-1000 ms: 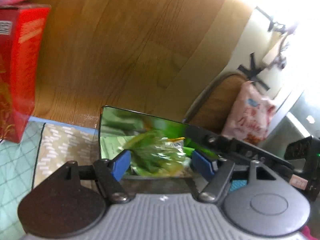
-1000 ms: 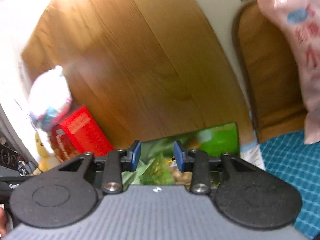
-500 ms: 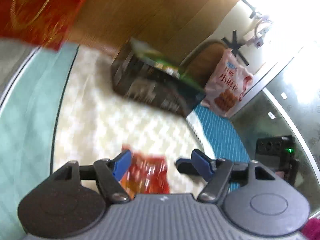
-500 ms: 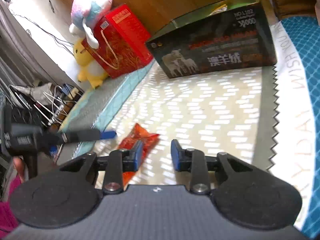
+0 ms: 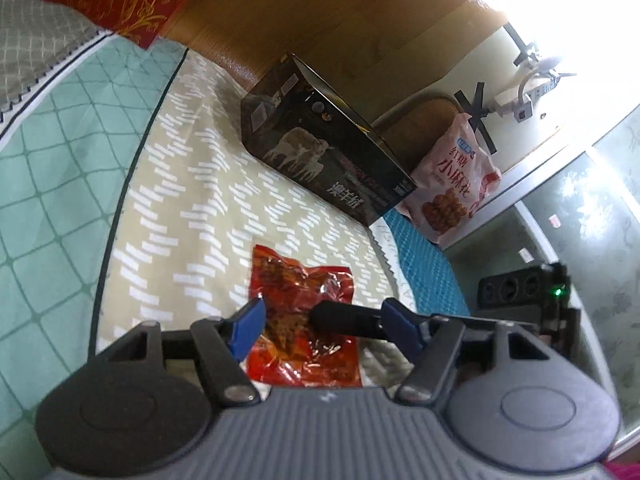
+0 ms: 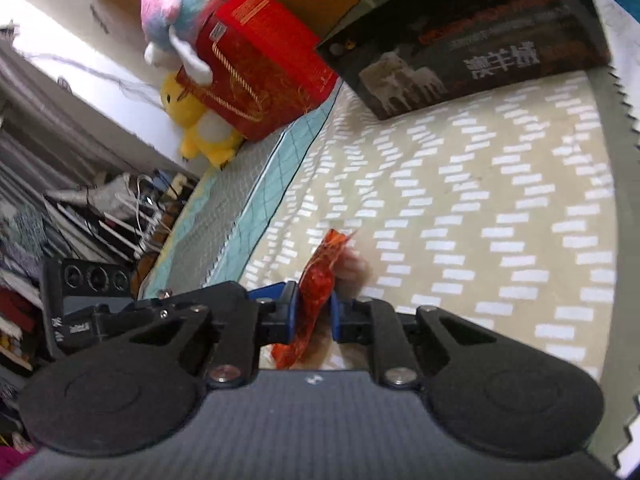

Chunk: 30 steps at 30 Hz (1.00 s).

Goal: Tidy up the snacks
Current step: 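Grasp the red spicy snack pack with the right gripper, then carry the red pack into the black box and open the right gripper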

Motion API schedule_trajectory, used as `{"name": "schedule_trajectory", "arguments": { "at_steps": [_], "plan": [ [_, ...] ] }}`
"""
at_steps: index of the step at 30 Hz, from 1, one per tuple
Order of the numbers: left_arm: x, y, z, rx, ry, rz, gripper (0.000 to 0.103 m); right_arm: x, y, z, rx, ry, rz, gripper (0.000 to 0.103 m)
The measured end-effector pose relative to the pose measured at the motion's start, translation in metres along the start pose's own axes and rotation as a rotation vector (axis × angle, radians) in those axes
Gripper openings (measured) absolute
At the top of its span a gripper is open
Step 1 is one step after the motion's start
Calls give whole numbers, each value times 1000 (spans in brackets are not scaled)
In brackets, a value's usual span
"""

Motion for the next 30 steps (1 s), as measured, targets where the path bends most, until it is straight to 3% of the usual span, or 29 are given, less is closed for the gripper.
{"name": "schedule_trajectory", "arguments": {
  "at_steps": [4, 6, 8, 10, 12, 17, 24, 30],
  "plan": [
    [-1, 4, -4, -13, -22, -32, 76, -10, 2, -13, -41, 64, 99, 16],
    [-2, 5, -3, -7, -44, -45, 86, -14, 4, -20, -64, 101, 139, 16],
    [-5, 5, -1, -3, -64, -58, 87, -15, 7, -24, -84, 132, 163, 16],
    [-11, 7, 3, 7, -96, -63, 83, -17, 10, -27, -93, 153, 179, 16],
    [-19, 9, 8, 17, -117, -49, 67, -17, 13, -29, -103, 161, 181, 16],
    [-33, 17, 24, 33, -110, -6, 53, -15, 27, -39, -149, 174, 166, 16],
    [-54, 49, 46, 34, -105, 48, 52, -22, 58, -53, -223, 150, 129, 16],
    [-93, 107, 86, 21, -80, 159, 53, -33, 109, -73, -383, 96, 89, 16]
  ]
}}
Point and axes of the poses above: each gripper's, at about its wrist camera, not at the fingertips, and z roughly the way its jaws point, x to its left, y to its top, the point moved 3 cm from there along z, roughly the way its jaws point, and after that the axes turned 1 degree about -y, right-handed, at the moved point
